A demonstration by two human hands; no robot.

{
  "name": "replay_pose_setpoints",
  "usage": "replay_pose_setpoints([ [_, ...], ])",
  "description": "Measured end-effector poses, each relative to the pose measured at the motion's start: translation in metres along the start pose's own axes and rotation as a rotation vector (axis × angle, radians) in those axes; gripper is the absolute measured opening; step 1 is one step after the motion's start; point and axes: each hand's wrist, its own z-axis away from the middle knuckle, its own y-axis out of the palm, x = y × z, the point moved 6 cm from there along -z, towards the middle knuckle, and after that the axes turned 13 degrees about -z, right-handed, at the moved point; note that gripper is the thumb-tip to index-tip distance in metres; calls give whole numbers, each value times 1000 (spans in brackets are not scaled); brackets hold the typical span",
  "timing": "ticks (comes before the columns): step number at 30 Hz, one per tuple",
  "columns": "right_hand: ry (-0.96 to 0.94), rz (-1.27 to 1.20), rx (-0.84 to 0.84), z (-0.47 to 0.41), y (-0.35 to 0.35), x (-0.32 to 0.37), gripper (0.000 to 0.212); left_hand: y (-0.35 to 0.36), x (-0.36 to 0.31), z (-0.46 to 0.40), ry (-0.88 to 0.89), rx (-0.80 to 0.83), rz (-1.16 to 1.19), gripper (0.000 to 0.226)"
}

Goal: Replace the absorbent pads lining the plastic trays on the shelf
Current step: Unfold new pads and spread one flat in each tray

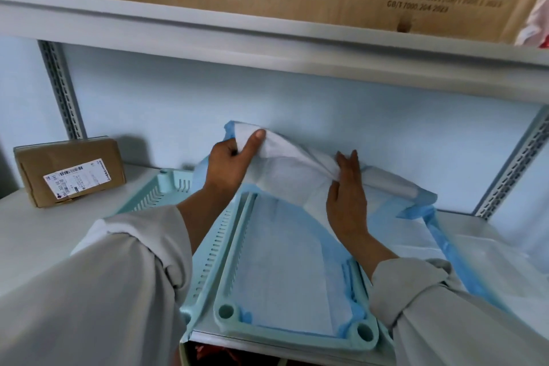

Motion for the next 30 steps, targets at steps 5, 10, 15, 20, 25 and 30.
replay_pose_setpoints([
  [5, 113, 96, 305, 43, 25, -19, 53, -7, 69, 22, -376, 203, 101, 45],
  [10, 475, 117, 903, 134, 54, -48, 53, -31, 135, 57, -489, 307, -431, 37],
  [15, 530, 129, 1020, 152, 62, -41, 55, -45, 154, 55, -386, 314, -1021, 40],
  [20, 626, 105, 834, 134, 46, -41, 53, 2, 104, 57, 70, 251, -1178, 66],
  [25, 634, 254, 363, 100, -8, -55, 46, 74, 95, 85, 243, 618, -977, 45],
  [30, 838, 307, 243, 103, -49, -84, 45, 115, 92, 102, 267, 727, -952, 39],
])
